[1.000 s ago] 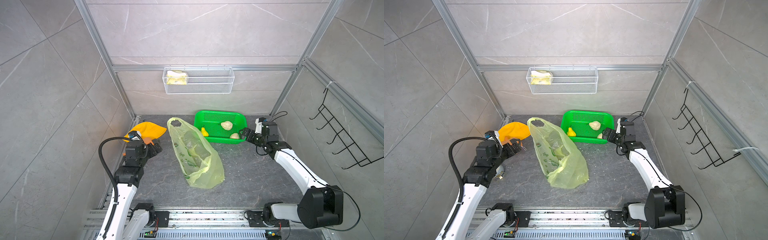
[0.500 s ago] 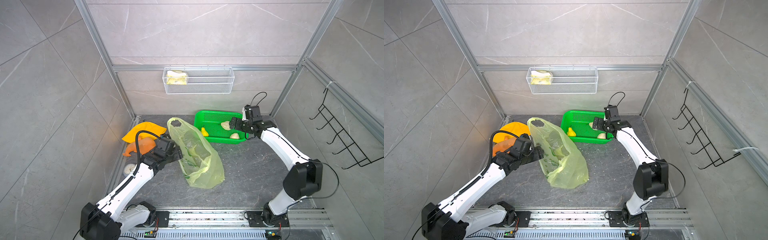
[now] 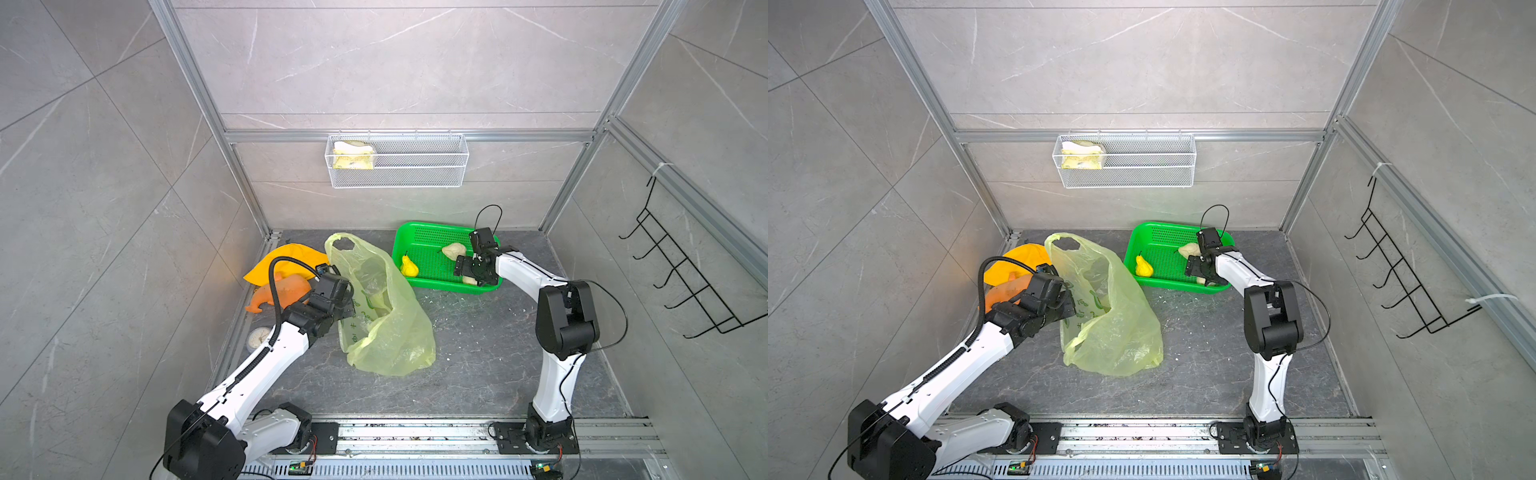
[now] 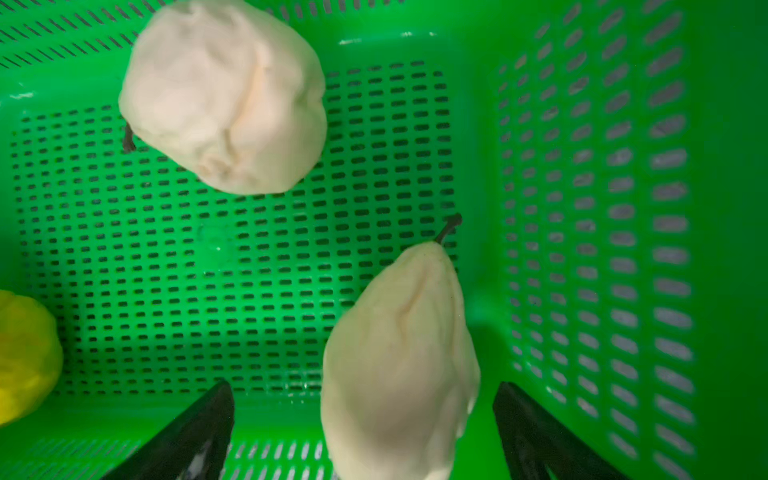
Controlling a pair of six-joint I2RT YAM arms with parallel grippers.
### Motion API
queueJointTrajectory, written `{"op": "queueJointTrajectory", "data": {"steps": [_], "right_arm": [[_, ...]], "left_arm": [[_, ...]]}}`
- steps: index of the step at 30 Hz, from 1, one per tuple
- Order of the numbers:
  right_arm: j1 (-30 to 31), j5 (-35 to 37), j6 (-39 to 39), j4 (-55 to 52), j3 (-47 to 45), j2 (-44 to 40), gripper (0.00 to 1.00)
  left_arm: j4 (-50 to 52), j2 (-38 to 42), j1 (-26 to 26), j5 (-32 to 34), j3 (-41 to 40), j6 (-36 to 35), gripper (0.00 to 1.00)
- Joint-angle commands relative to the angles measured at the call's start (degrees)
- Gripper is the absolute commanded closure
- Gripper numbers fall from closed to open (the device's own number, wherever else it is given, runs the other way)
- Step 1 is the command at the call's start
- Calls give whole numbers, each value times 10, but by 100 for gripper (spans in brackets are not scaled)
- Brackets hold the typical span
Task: Place the pears into plastic bags & tie knots
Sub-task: Pick up the plastic bag at the center of the board.
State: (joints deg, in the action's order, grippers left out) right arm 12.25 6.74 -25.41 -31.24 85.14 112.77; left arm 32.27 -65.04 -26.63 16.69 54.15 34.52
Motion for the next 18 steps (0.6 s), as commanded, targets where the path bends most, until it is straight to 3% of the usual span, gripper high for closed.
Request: {"op": "queueJointTrajectory", "data": {"steps": [1, 6, 11, 13, 18], "right_arm": [[-12, 24, -26, -24, -62, -59, 1], [-21, 16, -31, -2, -147, -148, 0], [-5, -107, 36, 97, -146, -208, 1], [17, -150, 70, 95, -98, -188, 1], [71, -180, 112, 49, 18, -83, 0]], "left_arm": [[25, 25, 14, 24, 37, -52, 100], [37, 30, 33, 18, 58, -97, 100], [17, 18, 33, -20, 74, -108, 100], [3, 12, 32, -39, 73, -108, 100], [-17, 1, 33, -70, 75, -97, 100]]}}
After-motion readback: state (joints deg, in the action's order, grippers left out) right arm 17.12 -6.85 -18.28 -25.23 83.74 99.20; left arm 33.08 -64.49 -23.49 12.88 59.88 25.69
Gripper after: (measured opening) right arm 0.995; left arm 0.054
